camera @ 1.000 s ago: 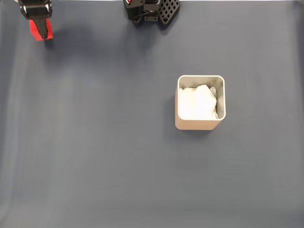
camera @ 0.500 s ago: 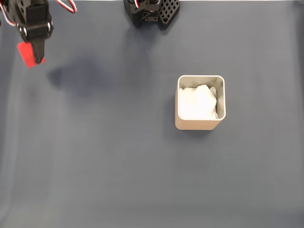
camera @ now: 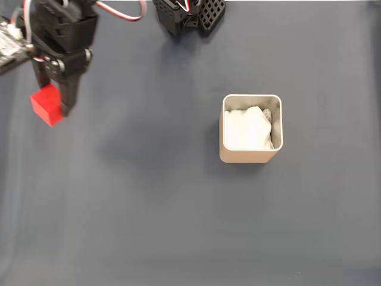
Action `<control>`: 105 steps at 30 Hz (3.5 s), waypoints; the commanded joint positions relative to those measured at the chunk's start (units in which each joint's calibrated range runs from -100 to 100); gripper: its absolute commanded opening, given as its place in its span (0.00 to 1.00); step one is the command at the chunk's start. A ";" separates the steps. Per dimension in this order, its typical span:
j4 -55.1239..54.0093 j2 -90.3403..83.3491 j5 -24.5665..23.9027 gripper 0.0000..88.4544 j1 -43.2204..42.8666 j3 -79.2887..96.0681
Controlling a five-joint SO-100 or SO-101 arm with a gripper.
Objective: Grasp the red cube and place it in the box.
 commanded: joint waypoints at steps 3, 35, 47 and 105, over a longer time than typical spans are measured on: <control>-0.61 -6.11 -0.93 0.00 -6.44 -0.89; 10.38 -22.81 -0.24 0.00 -39.52 11.14; 12.52 -24.11 -0.78 0.00 -47.97 13.51; 3.82 -15.37 0.15 0.01 -51.74 14.51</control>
